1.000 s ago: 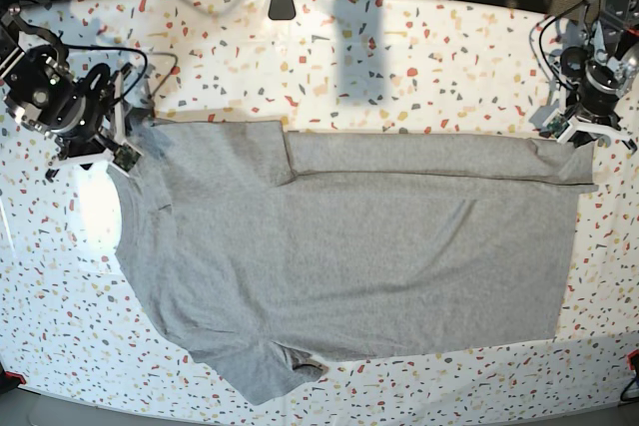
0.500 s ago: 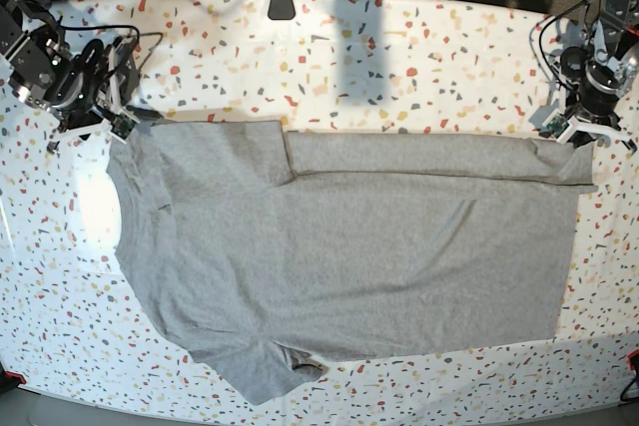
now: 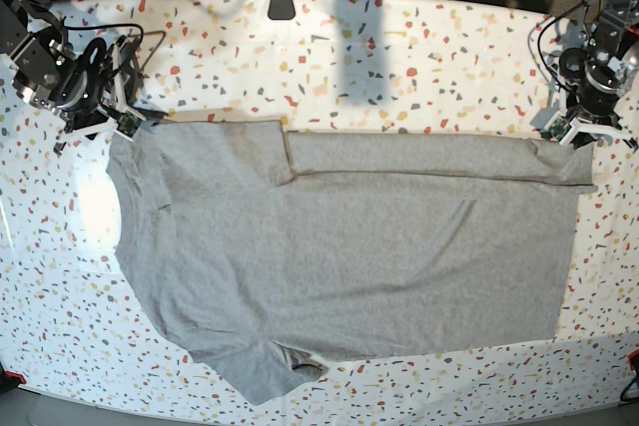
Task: Fold the T-shirt properly
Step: 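Move both grippers to the folded edge corners and grasp, then drag the shirt toward the robot with both grippers, then release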
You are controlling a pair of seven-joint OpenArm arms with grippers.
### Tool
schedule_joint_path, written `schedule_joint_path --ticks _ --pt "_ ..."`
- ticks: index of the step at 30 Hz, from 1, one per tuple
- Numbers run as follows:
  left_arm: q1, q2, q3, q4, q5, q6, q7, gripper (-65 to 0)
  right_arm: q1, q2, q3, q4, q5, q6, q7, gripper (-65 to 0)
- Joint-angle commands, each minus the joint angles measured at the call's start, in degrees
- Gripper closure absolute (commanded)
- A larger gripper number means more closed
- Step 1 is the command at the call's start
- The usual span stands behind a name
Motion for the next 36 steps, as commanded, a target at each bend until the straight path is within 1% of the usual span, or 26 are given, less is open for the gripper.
schedule_joint_path --ticks 1,3,5,9,11,16,20,21,24,29,32,35,36 --pt "-0.2 -0.7 -0.1 0.4 -0.4 -0.2 -0.5 0.0 0.5 1.2 0.4 0.3 -0.6 0.2 1.4 -21.6" --pt "-0.2 -0.7 -0.1 0.4 -0.4 -0.2 -0.5 0.0 0.7 1.2 0.4 0.2 -3.2 0.2 2.4 -21.6" --pt "-0.1 -0.7 -0.1 0.4 -0.4 -0.2 -0.5 0.0 1.4 1.2 0.4 -0.1 -4.3 0.2 2.7 -21.6" --pt "-0.1 -0.7 -0.1 0.4 -0.4 -0.2 -0.5 0.0 3.6 1.2 0.4 -1.5 -3.9 0.2 3.0 -21.6" --pt "-0.1 -0.7 -0.1 0.4 -0.4 -0.2 -0.5 0.0 4.4 1.2 0.4 -2.2 -2.7 0.2 3.0 -21.6" --pt "-0.1 -0.7 -0.1 0.4 -0.4 -0.2 -0.5 0.0 4.7 1.2 0.4 -2.7 -2.5 0.4 3.7 -21.6" --pt "-0.1 -0.7 -0.1 0.4 -0.4 -0.2 -0.5 0.0 4.6 1.2 0.4 -2.7 -2.4 5.6 3.7 -21.6" --pt "-0.1 -0.7 -0.1 0.4 -0.4 -0.2 -0.5 0.0 4.6 1.2 0.4 -2.7 -2.4 6.0 3.7 -20.3" --pt "-0.1 -0.7 -0.1 0.4 -0.4 -0.2 -0.5 0.0 4.6 1.2 0.4 -2.7 -2.4 6.8 3.2 -10.2" --pt "-0.1 -0.7 -0.1 0.4 -0.4 -0.2 -0.5 0.0 4.6 1.2 0.4 -2.7 -2.5 6.8 2.5 0.0" --pt "-0.1 -0.7 -0.1 0.4 -0.6 -0.2 -0.5 0.0 4.6 1.2 0.4 -2.7 -2.5 6.5 1.8 0.0" --pt "0.0 -0.7 -0.1 0.4 -2.5 -0.2 -0.5 0.0 4.6 1.3 0.5 -2.6 -2.5 3.5 1.6 0.0" --pt "0.0 -0.7 -0.1 0.4 -2.6 -0.2 -0.5 0.0 4.6 1.5 0.5 -2.5 -2.4 2.4 0.7 0.0"
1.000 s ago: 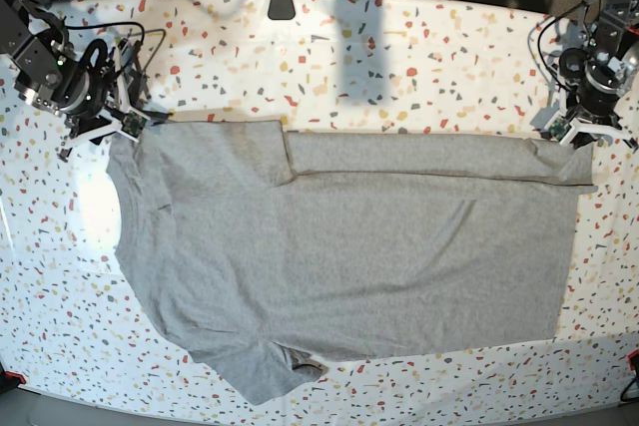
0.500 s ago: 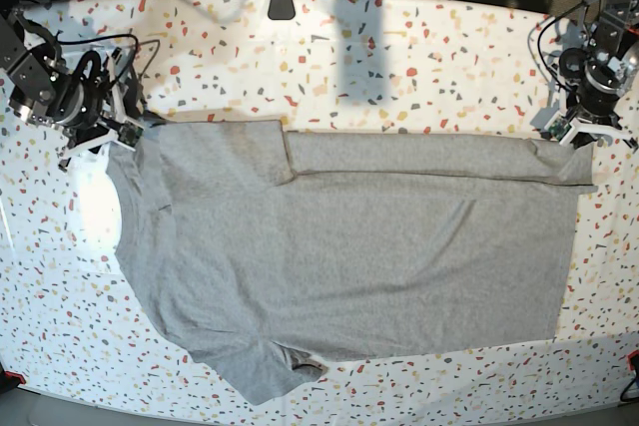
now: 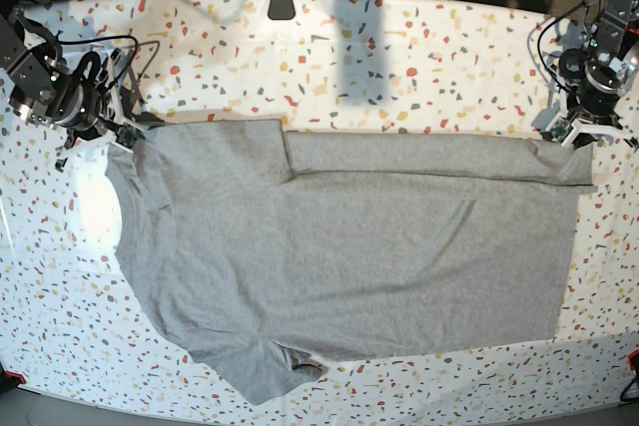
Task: Fold the T-shirt properly
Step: 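Drag the shirt toward the robot with both grippers, then release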
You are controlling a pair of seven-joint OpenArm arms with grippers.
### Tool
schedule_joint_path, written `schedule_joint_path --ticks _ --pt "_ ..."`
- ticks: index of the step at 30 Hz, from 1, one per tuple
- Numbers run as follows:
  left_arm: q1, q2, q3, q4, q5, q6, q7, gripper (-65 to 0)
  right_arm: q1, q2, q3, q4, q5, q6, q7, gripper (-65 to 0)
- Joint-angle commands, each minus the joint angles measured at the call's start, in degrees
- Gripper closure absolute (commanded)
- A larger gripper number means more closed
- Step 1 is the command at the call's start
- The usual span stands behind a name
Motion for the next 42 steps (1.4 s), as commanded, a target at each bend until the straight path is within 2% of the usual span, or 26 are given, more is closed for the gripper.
schedule_joint_path --ticks 1,5,10,18,22,26,29,33,42 --pt "0.2 -0.7 -0.1 0.4 -0.6 -0.2 -0.5 0.0 0.7 1.9 0.6 0.6 0.4 -0.9 -1.3 0.0" --pt "0.9 -1.7 -0.2 0.7 -2.6 0.0 -0.5 0.0 0.0 4.2 0.6 0.7 4.0 -0.9 -4.7 0.0" --pt "3.7 -3.5 -1.0 2.8 -5.1 0.7 1.4 0.0 -3.9 8.3 0.7 0.9 6.5 -0.9 -4.8 0.0" --pt "11.3 -5.0 -1.3 7.6 -4.5 3.0 1.6 0.0 -12.1 8.4 0.7 5.2 5.7 -1.1 -4.9 0.0" --pt "14.3 -5.0 -2.1 8.9 -4.5 3.3 1.3 0.0 -17.0 8.4 0.7 9.3 1.6 -7.1 -6.5 0.0" --pt "17.7 -5.0 -5.8 11.2 -5.0 3.2 0.6 0.0 -21.3 8.3 0.7 11.8 -1.1 -10.5 -7.6 0.0" --pt "20.8 -4.9 -9.2 13.4 -6.3 3.2 0.1 0.0 -23.6 7.8 0.7 13.2 -3.2 -11.8 -8.2 0.0" --pt "25.4 -4.9 -12.6 15.4 -6.4 2.9 -4.0 0.0 -26.6 6.8 0.7 15.7 -5.4 -13.2 -10.1 0.0" --pt "28.6 -5.0 -13.2 16.3 -6.0 2.7 -4.2 0.0 -32.6 6.8 0.7 21.4 -10.8 -17.5 -14.0 0.0"
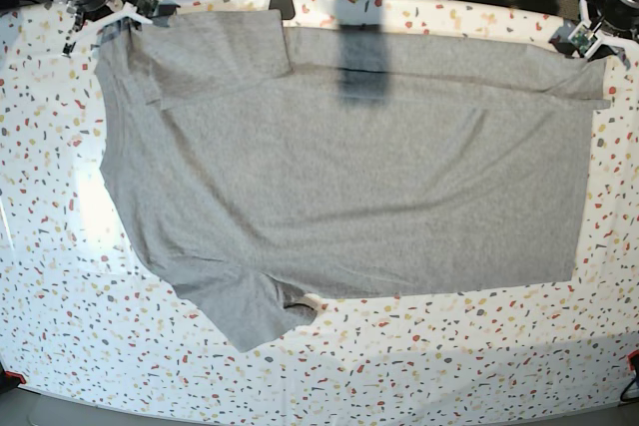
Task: Fold the T-shirt properly
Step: 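Drag the shirt toward the robot with both grippers, then release, then reach both grippers to the hem corners of the shirt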
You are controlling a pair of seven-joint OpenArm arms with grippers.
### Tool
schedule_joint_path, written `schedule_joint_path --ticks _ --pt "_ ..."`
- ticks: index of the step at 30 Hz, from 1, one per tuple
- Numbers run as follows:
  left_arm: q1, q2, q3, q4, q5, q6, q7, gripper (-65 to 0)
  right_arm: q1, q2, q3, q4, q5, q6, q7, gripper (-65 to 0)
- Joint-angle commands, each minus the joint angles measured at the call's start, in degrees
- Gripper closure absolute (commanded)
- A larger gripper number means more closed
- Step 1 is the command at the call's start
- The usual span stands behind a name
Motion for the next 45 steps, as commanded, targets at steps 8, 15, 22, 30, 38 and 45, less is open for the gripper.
schedule_joint_path --ticks 8,15,22,30,38,45 --pt "0.5 -1.0 -0.7 0.7 0.0 0.6 -0.2 0.0 -1.3 1.1 0.1 1.3 -3.1 -2.1 -1.6 0.0" --pt "0.4 -1.0 -0.7 0.7 0.0 0.6 -0.2 -18.7 -1.3 1.1 0.1 1.3 -3.0 -2.1 -4.7 -16.7" --pt "0.5 -1.0 -0.7 3.6 0.0 0.6 4.6 -22.0 -1.2 1.2 1.4 3.8 -3.6 -2.1 -4.7 -21.3" --pt "-1.4 -4.9 -0.8 7.1 -4.4 0.6 7.2 -22.0 -0.9 1.6 14.6 6.8 2.6 -3.7 0.2 -21.3" --pt "-12.0 -6.8 -0.7 7.1 -18.4 0.6 8.3 -22.0 5.2 -5.5 26.5 3.2 15.5 -3.7 6.2 -21.3" --pt "-18.8 -6.5 -0.7 3.6 -20.9 0.6 8.0 -22.0 16.4 -13.9 26.8 -8.5 21.9 1.6 7.9 -21.3"
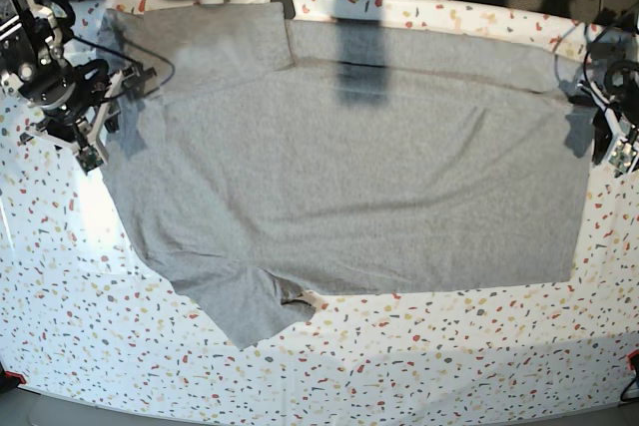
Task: Fold the T-shirt properly
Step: 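Reach both grippers to the hem corners of the shirt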
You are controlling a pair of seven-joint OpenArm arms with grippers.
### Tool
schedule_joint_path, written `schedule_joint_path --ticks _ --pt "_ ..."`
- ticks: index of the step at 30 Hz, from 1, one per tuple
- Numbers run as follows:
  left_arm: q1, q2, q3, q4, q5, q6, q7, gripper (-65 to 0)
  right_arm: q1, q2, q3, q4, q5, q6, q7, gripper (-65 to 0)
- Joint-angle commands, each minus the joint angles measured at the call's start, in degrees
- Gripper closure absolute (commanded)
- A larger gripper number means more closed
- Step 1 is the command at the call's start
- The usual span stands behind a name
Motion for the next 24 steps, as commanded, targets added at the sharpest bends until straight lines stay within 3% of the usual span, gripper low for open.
schedule_joint_path --ticks 1,5,10,14,16,20,24 --pt "-1.5 -1.2 -0.7 -0.7 -0.2 0.7 -2.1 -22.0 2.1 0.5 0.7 -0.4 0.6 -0.5 1.9 -21.3" --pt "-6.8 -1.1 -0.7 -8.7 -6.0 0.7 -6.1 -22.0 8.6 -3.0 0.7 -4.2 5.4 1.4 2.3 -21.3" --pt "-15.5 -1.0 -0.7 -18.9 -15.7 0.0 -6.4 -22.0 16.1 -6.6 0.6 -9.7 11.6 4.2 2.2 -21.3" --pt "-22.4 -0.6 -0.6 -27.0 -21.4 -7.6 -6.3 -22.0 21.6 -9.0 0.6 -14.2 14.3 4.5 2.2 -21.3" --pt "-25.9 0.8 -0.6 -30.6 -21.6 -8.3 -6.2 -22.0 24.6 -9.1 0.2 -17.2 16.6 5.0 2.3 -21.3" --pt "-32.7 4.8 -0.6 -38.2 -21.6 -10.1 -5.8 -22.0 31.8 -9.1 -1.5 -25.2 21.5 9.1 2.2 -21.3" --pt "-41.3 8.8 -0.6 -46.0 -17.7 -11.0 -5.8 -22.0 40.7 -9.1 -9.4 -34.1 22.5 11.1 2.3 -21.3"
